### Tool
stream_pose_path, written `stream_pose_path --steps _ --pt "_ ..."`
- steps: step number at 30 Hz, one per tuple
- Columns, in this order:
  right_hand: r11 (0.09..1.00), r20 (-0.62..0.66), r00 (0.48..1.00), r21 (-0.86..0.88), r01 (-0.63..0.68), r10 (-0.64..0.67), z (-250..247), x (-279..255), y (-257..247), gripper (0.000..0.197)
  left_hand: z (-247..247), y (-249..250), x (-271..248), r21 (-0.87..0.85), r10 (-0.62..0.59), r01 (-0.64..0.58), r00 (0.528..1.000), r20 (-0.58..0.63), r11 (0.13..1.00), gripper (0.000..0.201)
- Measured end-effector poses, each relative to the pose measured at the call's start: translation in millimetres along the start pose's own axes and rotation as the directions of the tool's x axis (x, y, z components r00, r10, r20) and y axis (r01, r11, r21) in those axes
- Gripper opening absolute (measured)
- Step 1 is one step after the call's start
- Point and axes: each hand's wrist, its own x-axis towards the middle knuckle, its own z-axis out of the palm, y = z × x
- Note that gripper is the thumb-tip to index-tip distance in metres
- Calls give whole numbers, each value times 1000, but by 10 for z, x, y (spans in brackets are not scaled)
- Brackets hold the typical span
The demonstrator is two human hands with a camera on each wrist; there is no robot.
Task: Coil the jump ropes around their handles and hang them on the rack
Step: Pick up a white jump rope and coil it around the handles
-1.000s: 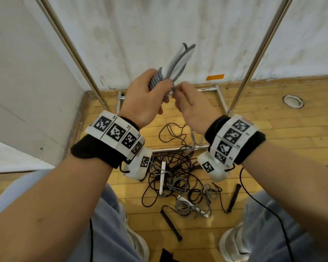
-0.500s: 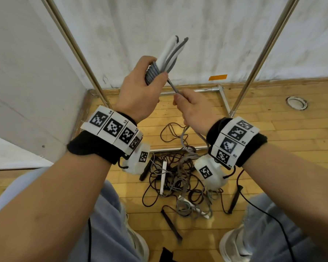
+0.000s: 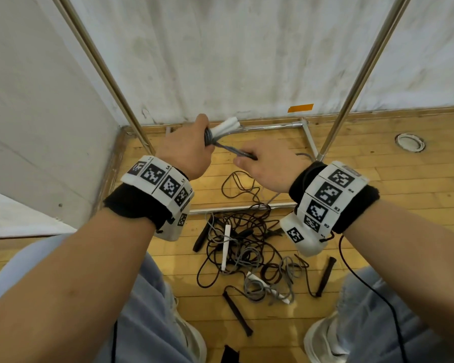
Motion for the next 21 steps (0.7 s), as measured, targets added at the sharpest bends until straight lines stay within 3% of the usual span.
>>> stream_pose_path --steps 6,10,15,18,21 --pt "981 -46 992 -161 105 -114 -74 -12 -45 24 142 142 -77 94 65 -83 982 176 992 15" --pt "980 -154 980 -174 95 -123 -104 26 51 26 188 218 -158 117 187 -215 959 211 969 28" --pt "989 -240 964 -118 88 -115 -201 87 200 31 142 318 -210 -5 327 -330 932 160 944 38" --pt "995 -272 959 -69 69 -85 -225 94 249 30 100 312 -234 -94 360 -351 927 104 932 31" --pt "999 -270 963 11 32 -28 -255 101 279 43 46 316 -266 -148 400 -388 915 56 909 28"
